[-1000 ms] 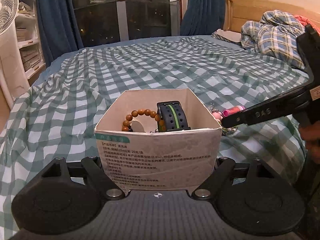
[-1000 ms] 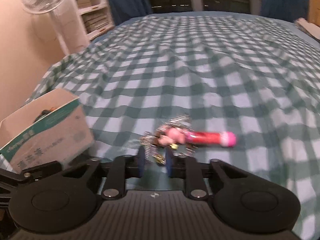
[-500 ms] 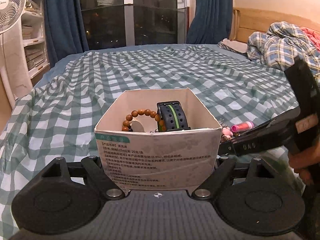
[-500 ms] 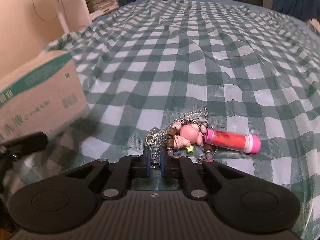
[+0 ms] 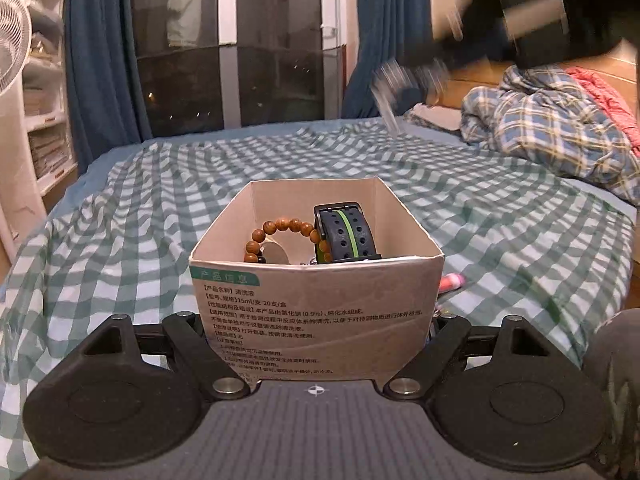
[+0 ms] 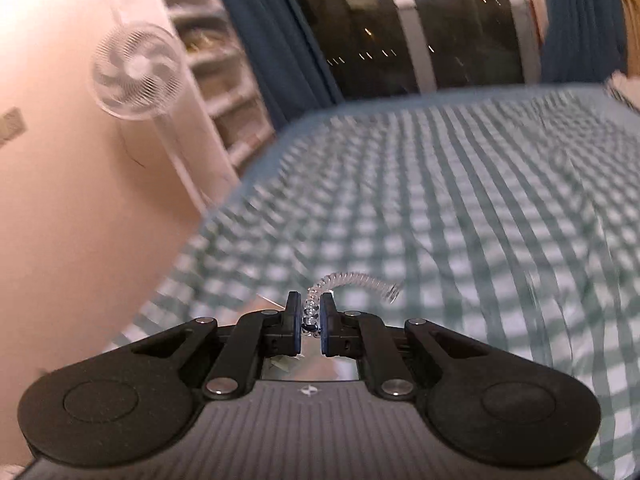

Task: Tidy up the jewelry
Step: 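Grasp a silver chain from the pile with the right tool and drop it into the box, then grasp a beaded keychain with the right tool and drop it into the box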

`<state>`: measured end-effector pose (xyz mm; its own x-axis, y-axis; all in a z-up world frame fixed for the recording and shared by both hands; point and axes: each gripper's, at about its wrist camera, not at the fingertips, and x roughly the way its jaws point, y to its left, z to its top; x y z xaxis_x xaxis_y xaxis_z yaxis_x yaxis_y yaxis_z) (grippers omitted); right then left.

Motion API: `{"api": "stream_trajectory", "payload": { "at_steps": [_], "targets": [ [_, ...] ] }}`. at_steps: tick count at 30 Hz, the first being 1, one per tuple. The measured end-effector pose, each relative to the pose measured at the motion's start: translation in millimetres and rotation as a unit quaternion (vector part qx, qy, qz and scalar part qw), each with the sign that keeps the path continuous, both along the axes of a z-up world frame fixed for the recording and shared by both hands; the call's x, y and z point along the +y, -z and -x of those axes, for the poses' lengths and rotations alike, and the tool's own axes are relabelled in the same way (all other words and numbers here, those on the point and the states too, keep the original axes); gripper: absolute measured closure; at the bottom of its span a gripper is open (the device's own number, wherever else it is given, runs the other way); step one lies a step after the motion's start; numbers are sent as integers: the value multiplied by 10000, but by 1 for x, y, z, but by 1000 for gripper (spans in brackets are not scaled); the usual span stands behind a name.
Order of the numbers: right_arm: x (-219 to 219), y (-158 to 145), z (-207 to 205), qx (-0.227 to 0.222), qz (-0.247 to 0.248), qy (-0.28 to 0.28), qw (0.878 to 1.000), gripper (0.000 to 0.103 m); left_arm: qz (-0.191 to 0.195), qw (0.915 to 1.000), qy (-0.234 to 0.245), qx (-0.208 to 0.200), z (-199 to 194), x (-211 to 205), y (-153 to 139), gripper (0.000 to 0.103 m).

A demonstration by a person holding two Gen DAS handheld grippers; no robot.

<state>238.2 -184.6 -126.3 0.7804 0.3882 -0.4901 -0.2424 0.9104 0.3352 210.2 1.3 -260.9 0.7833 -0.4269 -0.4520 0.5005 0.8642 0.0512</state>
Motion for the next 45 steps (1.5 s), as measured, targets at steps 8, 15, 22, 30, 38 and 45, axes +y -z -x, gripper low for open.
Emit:
{"api": "stream_trajectory", "payload": {
  "at_steps": [8, 15, 22, 30, 38, 45],
  "targets": [
    [69, 0, 16, 366, 533, -557, 9963, 0, 239, 9991, 103, -332, 25, 7, -15, 47],
    [59, -7, 46, 267, 943, -327, 9946, 0, 157, 9992, 51, -374, 29, 12, -1, 47],
    [-28, 40, 53, 486, 1095, 562, 9912, 0, -2, 9992, -41, -395, 20, 11, 8, 47],
    [-61, 161, 14, 1381, 789, 734, 9845, 0, -262, 9987, -314, 303, -4, 3, 40, 46],
    [-51, 199, -12, 1415, 531, 533, 9871, 0, -552, 9908, -543, 1113, -9, 5, 36, 43],
    [-56, 205, -20, 1434, 343, 594, 9873, 0, -1001, 9841, -507, 1376, -4, 5, 70, 42]
  ]
}}
